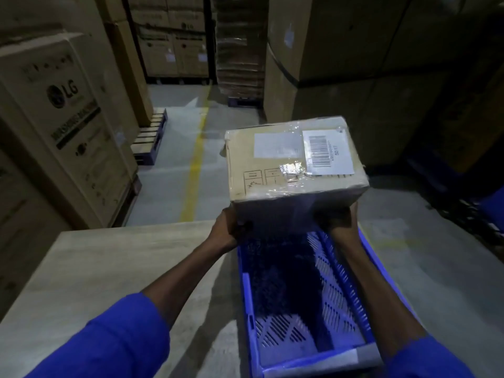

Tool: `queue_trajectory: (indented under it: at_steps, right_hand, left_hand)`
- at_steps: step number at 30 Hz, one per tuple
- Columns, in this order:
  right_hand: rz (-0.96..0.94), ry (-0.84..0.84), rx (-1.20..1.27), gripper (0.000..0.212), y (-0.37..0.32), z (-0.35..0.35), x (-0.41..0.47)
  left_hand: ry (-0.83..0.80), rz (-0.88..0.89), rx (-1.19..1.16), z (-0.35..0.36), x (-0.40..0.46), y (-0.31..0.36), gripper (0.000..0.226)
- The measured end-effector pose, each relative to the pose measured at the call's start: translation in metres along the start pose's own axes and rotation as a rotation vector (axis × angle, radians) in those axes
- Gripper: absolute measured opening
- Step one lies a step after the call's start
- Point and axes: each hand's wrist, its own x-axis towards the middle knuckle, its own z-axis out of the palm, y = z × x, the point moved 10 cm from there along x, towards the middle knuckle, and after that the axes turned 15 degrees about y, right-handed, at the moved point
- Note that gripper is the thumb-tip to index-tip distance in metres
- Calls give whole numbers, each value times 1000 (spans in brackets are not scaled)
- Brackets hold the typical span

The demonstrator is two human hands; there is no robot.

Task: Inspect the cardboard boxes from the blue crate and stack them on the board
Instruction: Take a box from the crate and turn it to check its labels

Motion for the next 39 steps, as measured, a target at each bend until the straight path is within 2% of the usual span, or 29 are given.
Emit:
queue_trajectory:
  at_steps: [1, 5, 10, 14, 18, 23, 29, 36, 39]
  right_hand:
    - [-22, 12, -31, 63, 0, 0, 0]
    - [36, 17, -98, 83, 26, 2, -3]
    - [106, -129, -238, 108, 53, 19, -3]
    - [137, -156, -252, 98, 70, 25, -1]
    - [159, -173, -255, 100, 86, 27, 3]
    - [123, -215, -351, 128, 106, 32, -3]
    - [143, -176, -357, 124, 117, 43, 6]
    - [111, -164, -371, 123, 117, 45, -1]
    - [117, -220, -402, 126, 122, 45, -5]
  left_hand:
    - [-33, -73, -63, 6, 0, -5, 43]
    - [-112, -195, -57, 27, -2, -20, 67]
    - [-141, -338, -67, 44, -6, -47, 84]
    - [-32, -418, -48, 50, 1, -67, 77]
    - [62, -510, 22, 54, 4, -82, 98]
    - [27, -530, 192, 60, 14, -91, 78]
    - [150, -503, 284, 54, 21, -94, 46]
    - [171, -476, 311, 51, 22, -90, 39]
    - [172, -474, 305, 51, 22, -92, 39]
